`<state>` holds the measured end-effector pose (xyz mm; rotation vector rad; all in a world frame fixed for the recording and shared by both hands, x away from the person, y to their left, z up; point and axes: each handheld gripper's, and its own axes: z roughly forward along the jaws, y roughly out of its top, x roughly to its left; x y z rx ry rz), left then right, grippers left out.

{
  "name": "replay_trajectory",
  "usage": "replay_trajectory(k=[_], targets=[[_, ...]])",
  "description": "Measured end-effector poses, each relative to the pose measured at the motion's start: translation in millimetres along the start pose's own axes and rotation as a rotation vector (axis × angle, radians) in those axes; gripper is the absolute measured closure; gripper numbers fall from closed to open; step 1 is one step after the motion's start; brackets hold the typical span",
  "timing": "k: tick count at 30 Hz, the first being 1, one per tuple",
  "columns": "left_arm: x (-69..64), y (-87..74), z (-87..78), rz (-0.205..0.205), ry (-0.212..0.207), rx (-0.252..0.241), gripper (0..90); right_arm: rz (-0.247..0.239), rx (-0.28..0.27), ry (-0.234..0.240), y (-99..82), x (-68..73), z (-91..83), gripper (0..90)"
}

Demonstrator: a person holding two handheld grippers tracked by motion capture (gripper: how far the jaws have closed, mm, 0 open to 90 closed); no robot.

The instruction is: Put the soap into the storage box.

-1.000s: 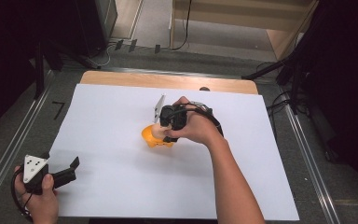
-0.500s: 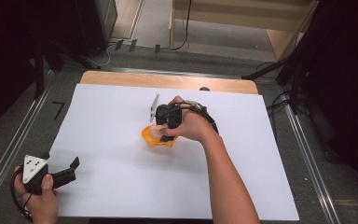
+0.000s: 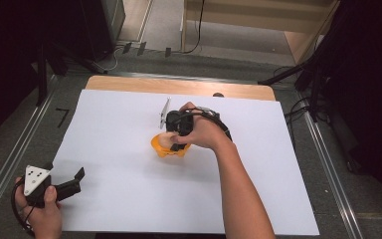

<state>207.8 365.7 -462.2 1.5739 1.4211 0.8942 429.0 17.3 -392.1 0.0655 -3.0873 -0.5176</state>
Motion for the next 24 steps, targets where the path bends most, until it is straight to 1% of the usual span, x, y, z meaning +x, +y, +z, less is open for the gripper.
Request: replay_trajectory(k=[7,8,9,10,11,13,14,15,17,18,19,20,21,22,23,24], targets=[[0.0,0.0,-0.2,0.0,0.0,-0.001,0.0,0.018,0.001,0.015,0.2,-1.0,0.1,31.8],[0.1,-0.1,-0.1,-0.001,-0.001,-0.002,0.0,0.011,-0.007,0.014,0.2,-1.5,0.0,29.9],[0.0,-0.1,0.0,-0.002,0.0,-0.001,0.0,0.017,-0.008,0.008,0.3,-1.0,-1.0,29.3],[0.0,0.0,-0.1,0.0,0.0,0.0,0.0,0.016,-0.025,0.005,0.3,-1.6,-3.9,28.1],[0.0,0.0,0.0,-0.001,0.0,0.001,0.0,0.035,-0.013,0.007,0.0,-0.3,-5.0,28.6],[0.0,0.0,0.0,0.0,0.0,0.002,0.0,0.036,-0.005,0.004,-0.6,-0.4,-5.2,28.6],[-0.1,0.0,-0.1,0.0,0.001,0.0,0.0,0.046,0.003,-0.002,-1.5,-0.1,-5.4,28.5],[0.0,0.0,-0.1,0.0,0.001,0.0,0.0,0.04,-0.005,-0.009,-2.7,-1.0,-5.4,28.5],[0.0,0.0,-0.1,-0.001,0.001,0.0,0.0,0.06,-0.008,-0.005,-5.2,-0.4,-7.8,28.5],[0.0,0.0,-0.1,0.0,0.0,0.001,0.0,0.057,-0.02,-0.009,-6.3,-0.8,-8.8,28.5],[-0.1,0.0,0.1,0.002,0.0,0.003,0.0,0.065,-0.031,-0.011,-9.1,-0.4,-11.6,28.2],[-0.1,0.0,0.1,0.002,0.0,0.003,0.0,0.065,-0.031,-0.011,-9.1,-0.4,-11.6,28.2],[-0.2,0.0,0.2,0.003,0.001,0.001,0.0,0.085,-0.029,-0.008,-10.6,1.0,-13.4,27.9],[-0.3,0.0,0.3,0.003,0.001,0.002,0.0,0.082,-0.038,-0.016,-12.5,0.9,-15.0,27.7],[-0.4,0.0,0.2,0.003,0.001,0.001,0.0,0.093,-0.05,-0.02,-16.7,2.0,-18.4,26.0],[-0.4,0.0,0.2,0.003,0.001,0.001,0.0,0.093,-0.05,-0.02,-16.7,2.0,-18.4,26.0]])
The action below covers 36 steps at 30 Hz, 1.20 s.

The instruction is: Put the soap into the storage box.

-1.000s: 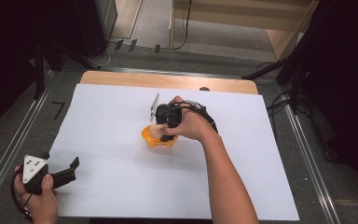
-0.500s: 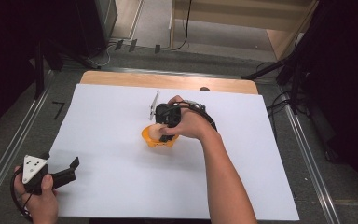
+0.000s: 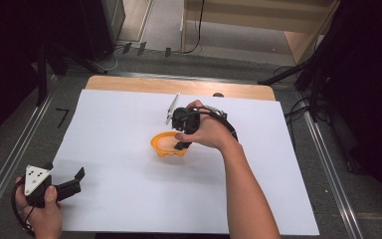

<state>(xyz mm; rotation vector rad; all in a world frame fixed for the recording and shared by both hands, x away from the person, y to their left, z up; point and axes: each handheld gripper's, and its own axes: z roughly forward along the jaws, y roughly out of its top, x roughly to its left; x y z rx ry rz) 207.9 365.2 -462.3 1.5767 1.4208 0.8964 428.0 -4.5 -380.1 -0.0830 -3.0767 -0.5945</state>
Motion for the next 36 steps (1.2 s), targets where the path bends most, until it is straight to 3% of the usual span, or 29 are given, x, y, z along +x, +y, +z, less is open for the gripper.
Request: replay_trajectory(k=[10,14,19,23,36], targets=[[-0.3,0.1,0.1,0.004,0.002,0.005,0.0,0.131,-0.054,-0.053,-34.6,6.4,-15.0,14.0],[-0.5,0.1,0.4,0.007,0.002,0.006,0.0,0.16,-0.072,-0.067,-46.3,7.4,-16.8,12.4],[-0.6,0.2,0.2,0.01,0.004,0.008,0.0,0.22,-0.101,-0.096,-65.3,11.4,-20.9,0.6],[-0.8,0.1,0.5,0.011,0.004,0.006,0.0,0.263,-0.131,-0.136,-83.1,18.3,-26.0,0.0],[-1.3,0.2,0.5,0.016,0.007,0.009,0.0,0.37,-0.234,-0.175,-129.3,37.1,-32.6,0.0]])
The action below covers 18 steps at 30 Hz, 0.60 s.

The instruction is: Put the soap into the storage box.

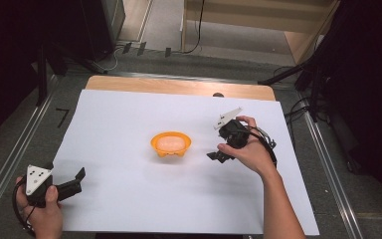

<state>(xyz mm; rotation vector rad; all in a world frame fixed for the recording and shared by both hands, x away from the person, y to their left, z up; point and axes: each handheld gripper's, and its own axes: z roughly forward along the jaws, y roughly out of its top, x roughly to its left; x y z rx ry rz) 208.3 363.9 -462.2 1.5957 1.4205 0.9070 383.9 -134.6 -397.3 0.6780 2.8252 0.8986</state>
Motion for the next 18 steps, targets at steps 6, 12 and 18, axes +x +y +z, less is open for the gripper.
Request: replay_trajectory(k=[6,12,18], targets=[[-0.1,0.0,0.0,0.001,0.0,-0.001,0.0,0.065,-0.064,-0.01,-26.5,1.7,-7.5,0.0],[0.4,-0.1,0.3,-0.005,-0.002,-0.003,0.0,0.121,-0.131,-0.035,-52.1,1.9,-18.4,0.0],[0.4,0.0,0.4,-0.005,0.0,-0.001,0.0,0.163,-0.18,-0.066,-75.4,5.9,-27.3,0.0]])
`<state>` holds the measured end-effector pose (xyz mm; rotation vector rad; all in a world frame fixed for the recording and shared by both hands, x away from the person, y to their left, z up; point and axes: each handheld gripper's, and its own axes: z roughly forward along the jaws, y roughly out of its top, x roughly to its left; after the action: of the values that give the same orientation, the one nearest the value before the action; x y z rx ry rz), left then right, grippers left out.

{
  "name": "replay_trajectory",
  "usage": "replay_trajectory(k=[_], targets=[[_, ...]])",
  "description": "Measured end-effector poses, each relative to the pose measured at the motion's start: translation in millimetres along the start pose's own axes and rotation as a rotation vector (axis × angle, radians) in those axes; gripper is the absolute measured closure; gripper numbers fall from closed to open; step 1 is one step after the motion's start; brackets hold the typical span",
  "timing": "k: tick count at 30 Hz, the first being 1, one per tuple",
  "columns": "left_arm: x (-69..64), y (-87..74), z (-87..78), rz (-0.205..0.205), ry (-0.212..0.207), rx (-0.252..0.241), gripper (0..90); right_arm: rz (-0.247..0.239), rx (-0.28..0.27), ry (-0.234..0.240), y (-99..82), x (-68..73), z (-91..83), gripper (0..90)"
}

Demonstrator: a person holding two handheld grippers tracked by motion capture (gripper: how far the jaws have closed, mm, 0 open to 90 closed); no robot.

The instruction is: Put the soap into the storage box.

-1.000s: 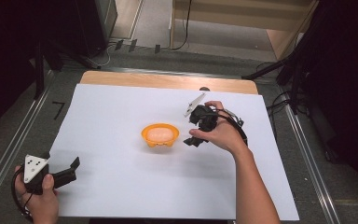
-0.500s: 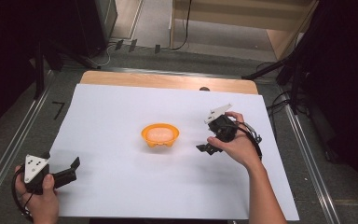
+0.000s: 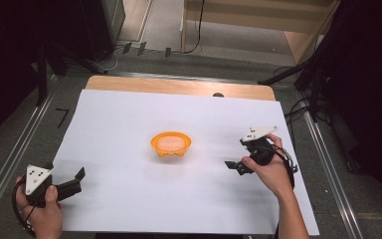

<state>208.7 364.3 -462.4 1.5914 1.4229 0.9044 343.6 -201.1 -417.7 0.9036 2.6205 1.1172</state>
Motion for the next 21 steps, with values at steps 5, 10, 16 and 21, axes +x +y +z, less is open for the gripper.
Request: replay_trajectory(k=[5,10,16,21], targets=[[-0.4,0.0,-0.1,0.004,0.003,0.001,0.0,0.028,-0.022,-0.011,-20.2,0.7,-5.6,0.0],[-0.7,0.0,-0.1,0.006,0.002,0.002,0.0,0.069,-0.065,-0.032,-41.8,0.6,-12.1,0.0],[-1.1,0.0,-0.3,0.01,0.003,0.002,0.0,0.141,-0.152,-0.075,-68.7,-2.8,-27.8,0.0],[-1.2,0.0,-0.1,0.01,0.003,0.004,0.0,0.168,-0.191,-0.1,-81.7,-6.2,-39.8,0.0]])
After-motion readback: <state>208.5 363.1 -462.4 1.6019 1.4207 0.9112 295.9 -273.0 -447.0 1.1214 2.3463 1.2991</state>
